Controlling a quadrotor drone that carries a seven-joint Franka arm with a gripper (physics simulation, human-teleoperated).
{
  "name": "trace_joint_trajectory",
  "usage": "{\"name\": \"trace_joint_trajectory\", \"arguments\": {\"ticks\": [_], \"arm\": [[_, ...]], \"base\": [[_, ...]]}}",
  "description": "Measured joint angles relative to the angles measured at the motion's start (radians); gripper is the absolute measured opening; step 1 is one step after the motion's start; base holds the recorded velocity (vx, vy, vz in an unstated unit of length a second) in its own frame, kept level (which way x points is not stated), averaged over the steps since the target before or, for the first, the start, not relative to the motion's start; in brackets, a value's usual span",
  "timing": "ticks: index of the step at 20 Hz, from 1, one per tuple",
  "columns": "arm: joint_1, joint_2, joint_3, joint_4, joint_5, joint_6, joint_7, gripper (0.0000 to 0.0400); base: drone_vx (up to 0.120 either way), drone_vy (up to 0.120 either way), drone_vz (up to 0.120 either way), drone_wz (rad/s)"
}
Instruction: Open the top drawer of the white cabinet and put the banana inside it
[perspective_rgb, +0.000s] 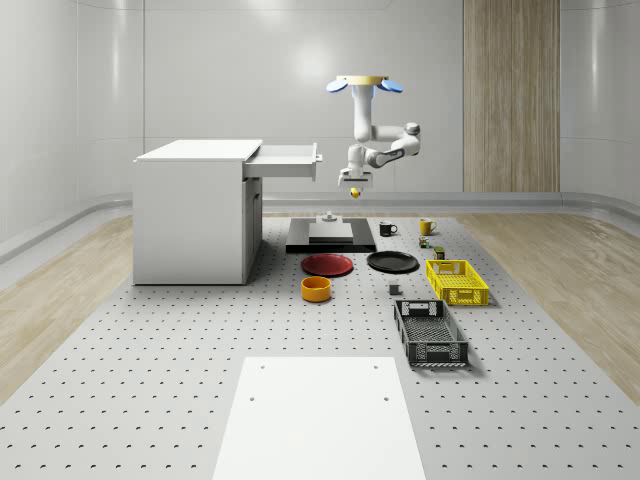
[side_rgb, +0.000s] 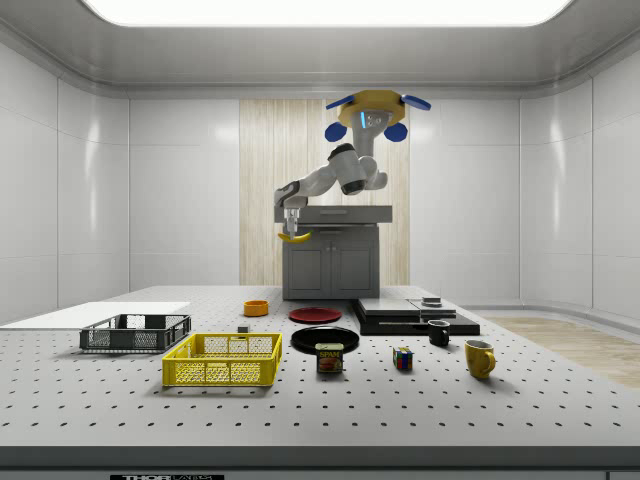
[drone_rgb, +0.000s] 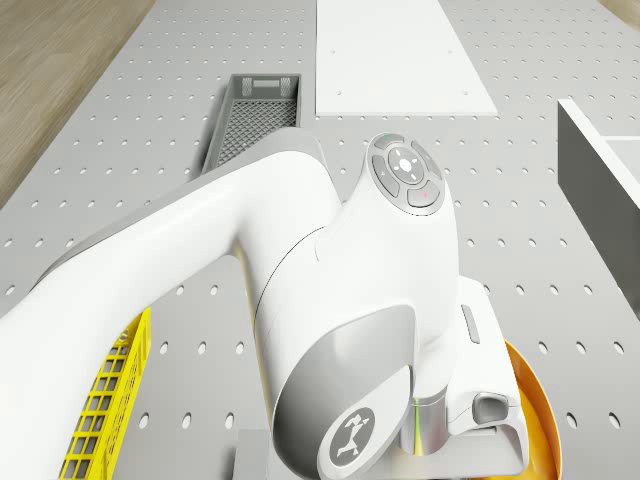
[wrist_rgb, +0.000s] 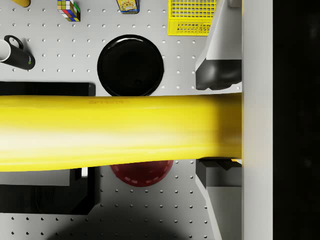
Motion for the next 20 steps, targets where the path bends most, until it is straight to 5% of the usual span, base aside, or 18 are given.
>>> {"name": "trace_joint_trajectory", "arguments": {"ticks": [20], "arm": [[0.002, -0.006, 0.001, 0.000, -0.003, 0.006, -0.001, 0.0190]], "base": [[-0.120, -0.070, 0.120, 0.000]]}}
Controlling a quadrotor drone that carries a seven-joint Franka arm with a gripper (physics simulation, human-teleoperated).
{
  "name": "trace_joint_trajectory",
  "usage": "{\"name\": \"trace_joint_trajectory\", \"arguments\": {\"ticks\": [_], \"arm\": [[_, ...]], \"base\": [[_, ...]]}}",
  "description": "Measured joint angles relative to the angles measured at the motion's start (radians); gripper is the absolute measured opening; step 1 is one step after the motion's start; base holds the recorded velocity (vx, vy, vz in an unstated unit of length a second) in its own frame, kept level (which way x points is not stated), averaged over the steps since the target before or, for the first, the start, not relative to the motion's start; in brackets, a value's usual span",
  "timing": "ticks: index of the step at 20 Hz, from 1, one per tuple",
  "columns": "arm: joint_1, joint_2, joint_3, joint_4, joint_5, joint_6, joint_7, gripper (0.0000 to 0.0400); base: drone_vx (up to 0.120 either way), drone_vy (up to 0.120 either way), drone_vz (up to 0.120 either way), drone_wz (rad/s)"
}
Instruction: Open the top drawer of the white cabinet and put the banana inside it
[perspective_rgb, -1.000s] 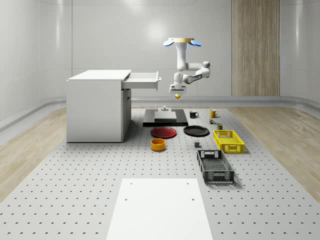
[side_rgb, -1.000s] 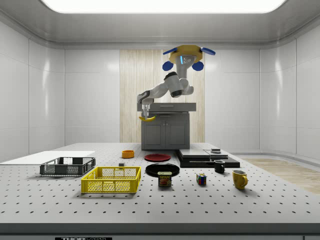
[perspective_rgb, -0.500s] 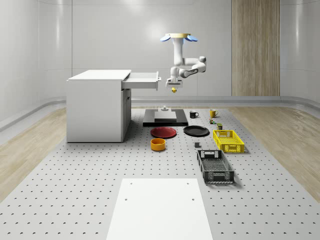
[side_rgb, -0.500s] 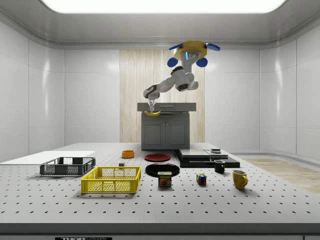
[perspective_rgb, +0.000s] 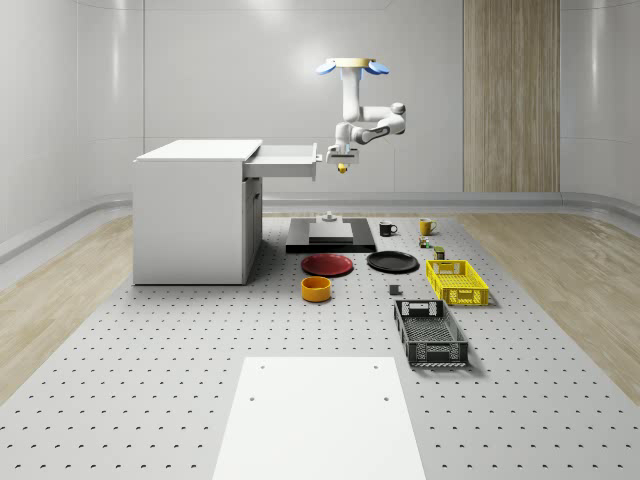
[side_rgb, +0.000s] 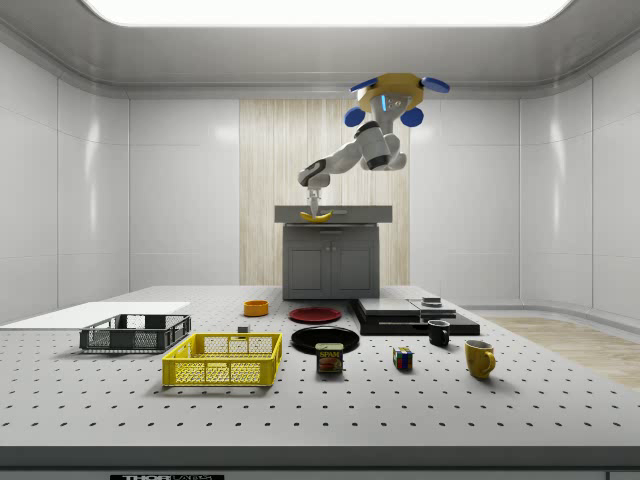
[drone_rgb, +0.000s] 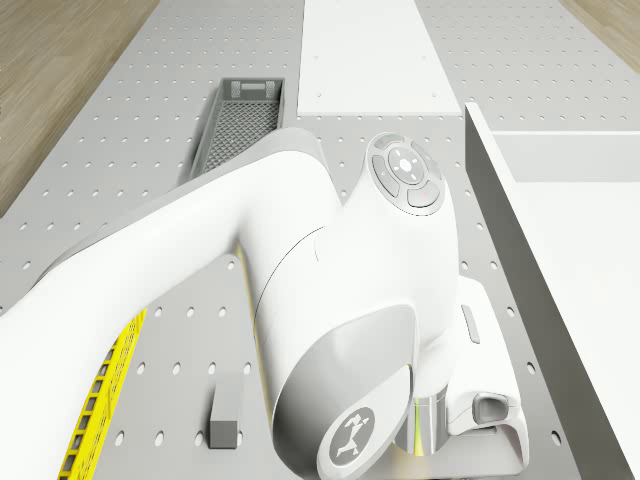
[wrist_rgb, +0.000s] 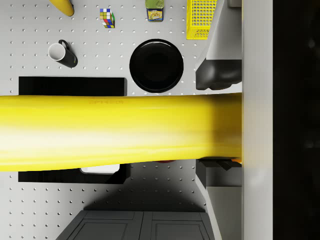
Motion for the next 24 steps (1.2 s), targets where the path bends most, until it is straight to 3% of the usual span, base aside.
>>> {"name": "trace_joint_trajectory", "arguments": {"ticks": [7, 24], "arm": [[0.000, -0.002, 0.000, 0.000, -0.001, 0.001, 0.000, 0.0190], [0.001, -0.005, 0.000, 0.000, -0.002, 0.004, -0.001, 0.0190]], "base": [[-0.120, -0.069, 0.120, 0.000], [-0.120, -0.113, 0.120, 0.000]]}}
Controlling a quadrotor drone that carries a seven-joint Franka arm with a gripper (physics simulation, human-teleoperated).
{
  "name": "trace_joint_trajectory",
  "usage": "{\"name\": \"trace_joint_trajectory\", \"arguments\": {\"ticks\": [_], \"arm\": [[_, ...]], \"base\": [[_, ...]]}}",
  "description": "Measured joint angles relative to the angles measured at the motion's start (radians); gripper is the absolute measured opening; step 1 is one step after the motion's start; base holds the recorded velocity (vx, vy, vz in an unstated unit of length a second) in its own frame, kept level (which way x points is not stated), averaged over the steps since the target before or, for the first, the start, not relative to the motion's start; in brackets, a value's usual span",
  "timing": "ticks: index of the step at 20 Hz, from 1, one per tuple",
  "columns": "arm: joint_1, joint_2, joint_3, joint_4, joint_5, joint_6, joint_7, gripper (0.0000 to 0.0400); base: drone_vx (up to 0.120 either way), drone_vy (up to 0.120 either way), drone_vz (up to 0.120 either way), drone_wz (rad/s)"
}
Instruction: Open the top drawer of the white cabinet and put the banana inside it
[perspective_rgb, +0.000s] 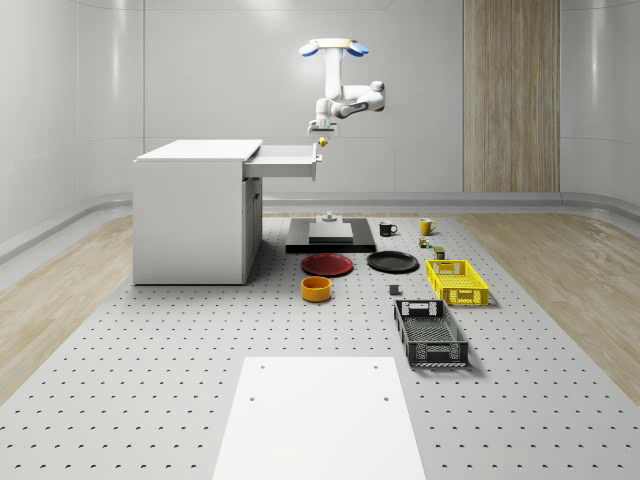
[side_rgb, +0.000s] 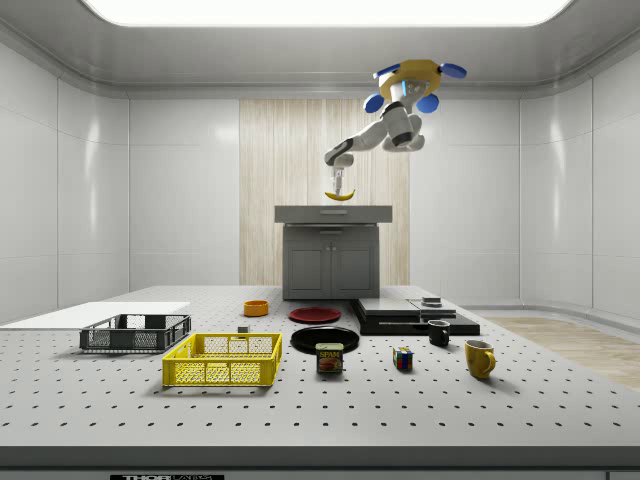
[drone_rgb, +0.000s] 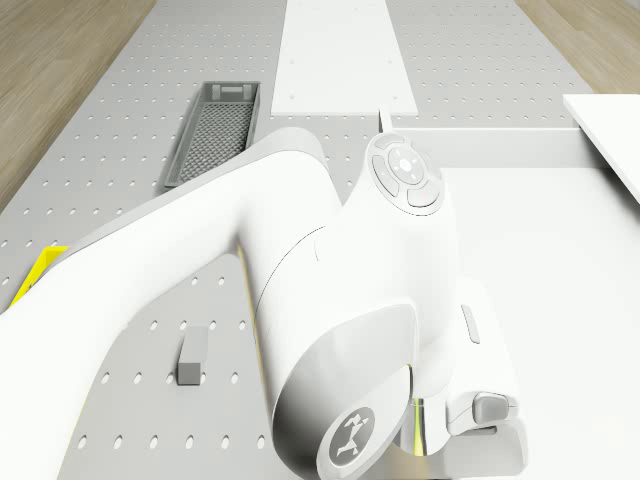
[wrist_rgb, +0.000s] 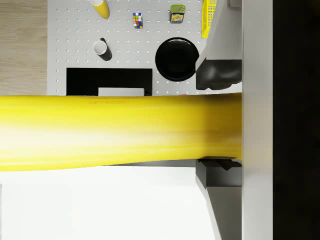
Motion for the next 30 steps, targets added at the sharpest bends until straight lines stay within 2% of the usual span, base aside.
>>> {"name": "trace_joint_trajectory", "arguments": {"ticks": [15, 23, 30], "arm": [[0.001, -0.002, 0.000, 0.000, -0.001, 0.002, 0.000, 0.0190], [0.001, -0.002, 0.000, 0.000, -0.001, 0.002, 0.000, 0.0190], [0.001, -0.003, 0.000, 0.000, -0.001, 0.003, -0.001, 0.0190]], "base": [[-0.008, -0.120, 0.005, 0.000], [0.000, -0.120, -0.090, 0.000], [0.000, -0.120, 0.000, 0.000]]}}
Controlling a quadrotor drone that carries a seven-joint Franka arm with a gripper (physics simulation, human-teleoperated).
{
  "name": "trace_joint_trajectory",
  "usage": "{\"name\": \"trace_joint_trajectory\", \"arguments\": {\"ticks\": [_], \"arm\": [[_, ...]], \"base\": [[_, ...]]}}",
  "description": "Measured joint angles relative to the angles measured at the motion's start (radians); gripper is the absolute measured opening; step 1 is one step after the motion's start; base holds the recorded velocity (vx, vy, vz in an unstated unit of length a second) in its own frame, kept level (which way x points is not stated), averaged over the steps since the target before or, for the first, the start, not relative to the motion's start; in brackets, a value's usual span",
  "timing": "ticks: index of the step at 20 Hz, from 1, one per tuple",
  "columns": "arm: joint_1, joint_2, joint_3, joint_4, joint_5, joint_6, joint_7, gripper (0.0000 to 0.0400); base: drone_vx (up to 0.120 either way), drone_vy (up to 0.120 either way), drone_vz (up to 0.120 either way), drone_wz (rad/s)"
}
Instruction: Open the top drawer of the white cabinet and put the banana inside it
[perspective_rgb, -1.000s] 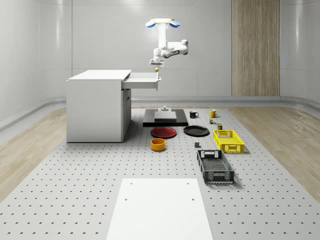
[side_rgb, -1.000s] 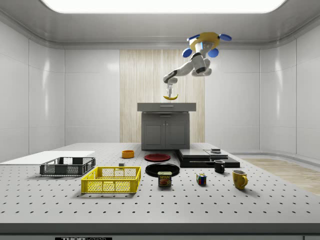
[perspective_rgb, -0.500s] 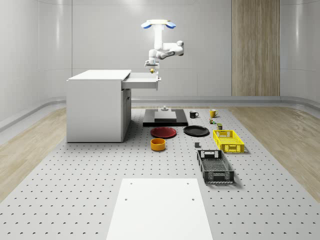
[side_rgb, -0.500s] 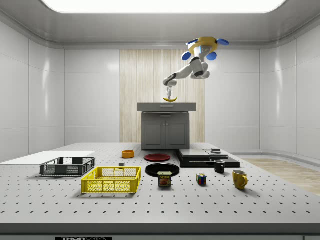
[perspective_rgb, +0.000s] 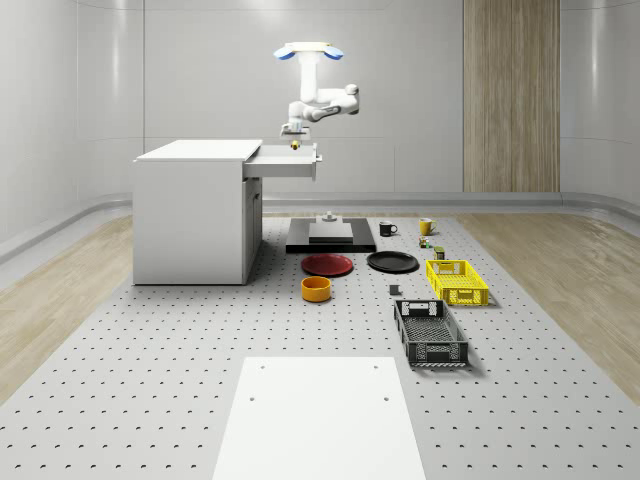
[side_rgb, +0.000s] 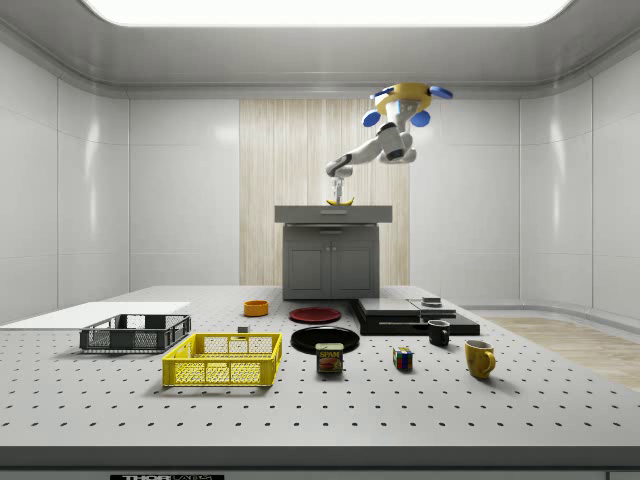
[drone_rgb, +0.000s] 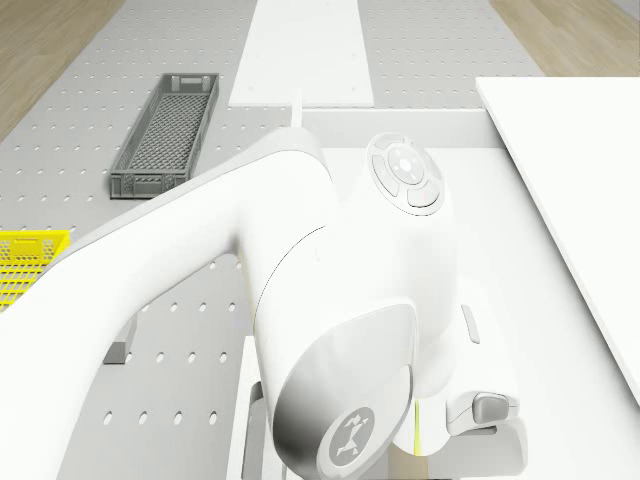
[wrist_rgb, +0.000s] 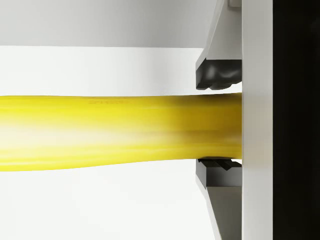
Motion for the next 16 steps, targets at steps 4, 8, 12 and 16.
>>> {"name": "trace_joint_trajectory", "arguments": {"ticks": [4, 8, 12, 16], "arm": [[0.001, 0.000, 0.005, 0.002, 0.004, 0.003, 0.000, 0.0190], [0.010, 0.004, 0.037, 0.014, 0.032, 0.019, -0.002, 0.0190], [0.023, 0.013, 0.081, 0.033, 0.071, 0.041, -0.004, 0.0190], [0.036, 0.025, 0.124, 0.055, 0.110, 0.061, -0.005, 0.0190]], "base": [[0.000, -0.100, 0.000, 0.000], [0.000, 0.000, 0.000, 0.000], [0.000, 0.000, 0.000, 0.000], [0.000, 0.000, 0.000, 0.000]]}}
